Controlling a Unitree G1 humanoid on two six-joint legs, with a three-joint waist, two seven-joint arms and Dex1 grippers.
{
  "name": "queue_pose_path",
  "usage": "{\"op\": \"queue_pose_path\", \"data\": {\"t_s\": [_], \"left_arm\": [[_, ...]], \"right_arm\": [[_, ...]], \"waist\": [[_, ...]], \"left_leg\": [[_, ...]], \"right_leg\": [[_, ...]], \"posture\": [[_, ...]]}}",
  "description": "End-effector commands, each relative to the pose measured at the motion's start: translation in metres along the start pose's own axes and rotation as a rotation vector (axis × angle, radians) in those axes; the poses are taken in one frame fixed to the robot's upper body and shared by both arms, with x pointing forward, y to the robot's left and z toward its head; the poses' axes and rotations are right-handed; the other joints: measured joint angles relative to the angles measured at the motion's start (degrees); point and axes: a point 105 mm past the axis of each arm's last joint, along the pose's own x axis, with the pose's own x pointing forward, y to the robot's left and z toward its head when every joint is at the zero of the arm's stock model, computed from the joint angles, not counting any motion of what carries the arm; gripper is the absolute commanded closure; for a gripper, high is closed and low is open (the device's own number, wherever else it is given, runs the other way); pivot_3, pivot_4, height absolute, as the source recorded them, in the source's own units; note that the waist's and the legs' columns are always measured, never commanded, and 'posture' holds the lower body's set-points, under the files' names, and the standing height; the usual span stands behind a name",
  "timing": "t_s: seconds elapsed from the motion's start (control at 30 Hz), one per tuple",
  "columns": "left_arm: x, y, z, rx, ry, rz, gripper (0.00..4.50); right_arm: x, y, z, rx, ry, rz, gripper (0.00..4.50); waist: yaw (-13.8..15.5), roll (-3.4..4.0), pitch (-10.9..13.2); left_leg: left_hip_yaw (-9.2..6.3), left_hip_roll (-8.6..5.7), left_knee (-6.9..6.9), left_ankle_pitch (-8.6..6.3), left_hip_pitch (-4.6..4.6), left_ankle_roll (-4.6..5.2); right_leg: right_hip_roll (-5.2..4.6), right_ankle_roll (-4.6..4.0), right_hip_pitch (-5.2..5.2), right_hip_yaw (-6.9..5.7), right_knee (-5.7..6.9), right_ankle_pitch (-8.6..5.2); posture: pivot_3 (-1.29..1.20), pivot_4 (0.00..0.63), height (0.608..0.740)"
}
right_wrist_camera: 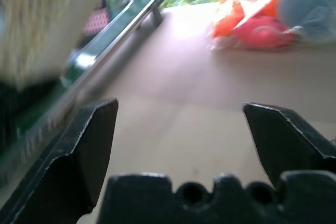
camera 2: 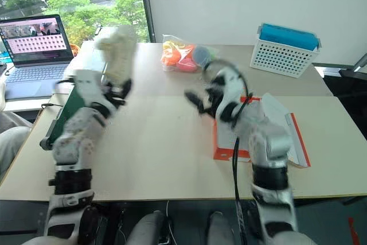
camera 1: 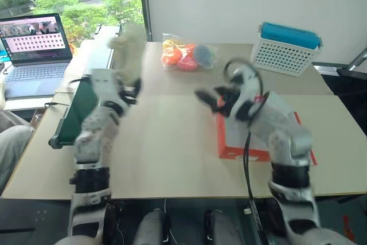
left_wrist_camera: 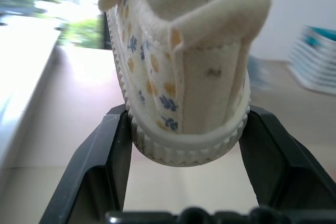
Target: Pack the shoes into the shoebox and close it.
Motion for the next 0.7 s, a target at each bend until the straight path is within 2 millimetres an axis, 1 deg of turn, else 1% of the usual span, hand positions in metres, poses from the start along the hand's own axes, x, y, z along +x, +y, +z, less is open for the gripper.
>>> {"op": "queue_pose_path", "data": {"t_s": [0.03, 0.17, 0.27, 0.43, 0.53, 0.67, 0.7], "left_arm": [[0.0, -0.037, 0.016, 0.015, -0.056, -0.153, 1.91], [0.001, -0.06, 0.017, -0.004, -0.058, -0.241, 1.91], [0.003, -0.075, 0.018, -0.015, -0.06, -0.298, 1.91], [0.007, -0.093, 0.02, -0.017, -0.063, -0.374, 1.91], [0.009, -0.1, 0.023, -0.014, -0.068, -0.408, 1.91], [0.01, -0.098, 0.023, -0.013, -0.066, -0.408, 1.91], [0.01, -0.097, 0.022, -0.013, -0.064, -0.404, 1.91]], "right_arm": [[0.0, 0.008, -0.002, 0.125, 0.056, 0.044, 0.0], [0.002, 0.012, -0.002, 0.181, 0.069, 0.052, 0.0], [0.003, 0.015, -0.002, 0.235, 0.063, 0.064, 0.0], [0.003, 0.028, 0.008, 0.328, 0.011, 0.125, 0.0], [0.003, 0.027, 0.009, 0.339, 0.006, 0.114, 0.0], [0.0, 0.02, 0.008, 0.332, -0.003, 0.075, 0.0], [0.0, 0.017, 0.009, 0.329, -0.009, 0.061, 0.25]], "waist": [[-0.4, 0.02, 0.0], [-1.3, 0.09, 0.1], [-1.3, 0.1, 0.1], [-1.3, 0.14, 0.0], [-1.3, 0.14, 0.0], [-1.3, 0.14, 0.0], [-1.3, 0.14, 0.0]], "left_leg": [[0.03, -0.02, -0.1, 0.01, -0.02, 0.0], [0.09, -0.04, -0.15, 0.06, -0.08, -0.04], [0.08, -0.03, -0.11, 0.06, -0.01, -0.01], [0.04, -0.04, -0.14, 0.07, 0.05, 0.02], [0.05, -0.05, -0.18, 0.07, 0.01, 0.02], [0.05, -0.05, -0.19, 0.07, 0.01, 0.02], [0.05, -0.05, -0.19, 0.08, 0.01, 0.02]], "right_leg": [[0.01, 0.0, -0.06, 0.0, -0.03, 0.0], [0.03, 0.01, -0.14, 0.0, -0.02, 0.0], [0.03, 0.0, -0.1, 0.04, -0.1, 0.0], [0.05, 0.0, -0.08, 0.08, -0.1, 0.0], [0.05, 0.0, -0.09, 0.07, -0.02, 0.0], [0.05, 0.0, -0.08, 0.08, -0.06, 0.0], [0.05, 0.0, -0.08, 0.08, -0.07, 0.0]], "posture": [[0.0, 0.15, 0.705], [0.0, 0.15, 0.705], [0.0, 0.15, 0.705], [0.0, 0.15, 0.705], [0.0, 0.15, 0.705], [0.0, 0.15, 0.705], [0.0, 0.15, 0.705]]}}
